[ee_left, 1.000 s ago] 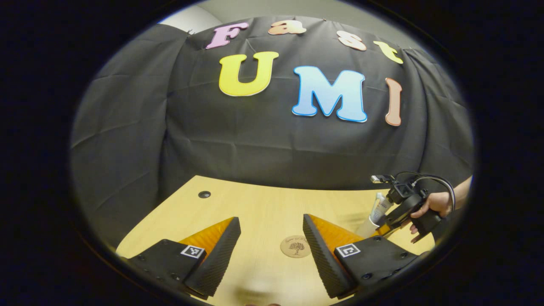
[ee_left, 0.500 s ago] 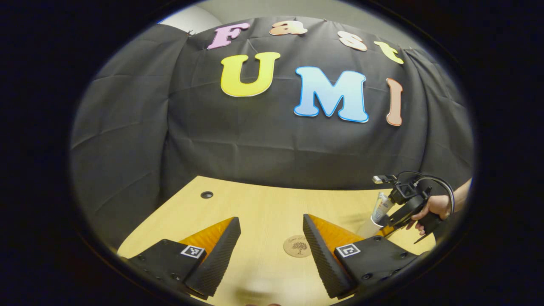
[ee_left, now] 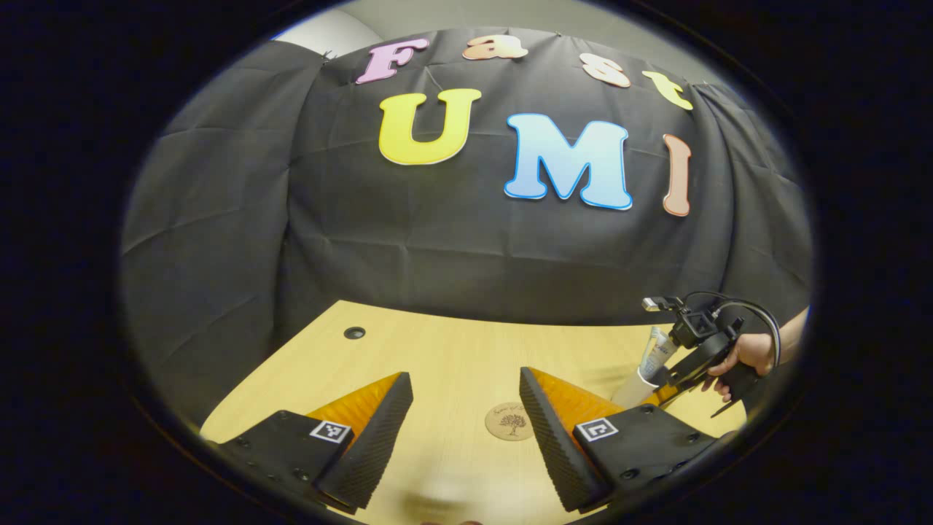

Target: Put the toothbrush and toothpaste on the desktop into the cup, then pick up the cup and place it on the coaster on the desktop.

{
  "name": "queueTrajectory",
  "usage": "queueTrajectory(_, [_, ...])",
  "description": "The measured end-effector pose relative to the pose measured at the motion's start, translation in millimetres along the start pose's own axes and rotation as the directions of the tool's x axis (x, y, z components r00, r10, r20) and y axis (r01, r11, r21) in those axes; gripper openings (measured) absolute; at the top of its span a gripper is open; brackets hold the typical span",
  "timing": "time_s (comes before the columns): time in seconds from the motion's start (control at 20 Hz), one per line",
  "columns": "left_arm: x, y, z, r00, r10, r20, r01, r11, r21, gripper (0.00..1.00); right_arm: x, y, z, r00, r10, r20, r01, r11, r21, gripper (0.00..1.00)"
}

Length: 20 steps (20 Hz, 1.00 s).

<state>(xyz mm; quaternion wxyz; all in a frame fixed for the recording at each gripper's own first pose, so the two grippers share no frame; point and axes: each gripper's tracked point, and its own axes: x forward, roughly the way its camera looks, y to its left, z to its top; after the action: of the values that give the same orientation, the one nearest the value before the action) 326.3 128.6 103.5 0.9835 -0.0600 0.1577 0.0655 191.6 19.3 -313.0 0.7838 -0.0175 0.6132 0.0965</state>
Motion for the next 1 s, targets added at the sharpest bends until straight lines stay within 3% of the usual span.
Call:
queueTrajectory(0.5, [-12, 10, 1, 1.000, 0.010, 0.010, -0.010, 1.000, -0.001, 0.96, -14, 19, 4, 1.000, 0.002, 0.012, -0.001, 0.999, -0.044, 0.20])
queueTrajectory(1.0, [-36, 38, 7, 0.999, 0.032, 0.030, -0.032, 0.999, -0.011, 0.96, -41, 71, 22, 0.999, 0.026, 0.020, -0.024, 0.993, -0.115, 0.20])
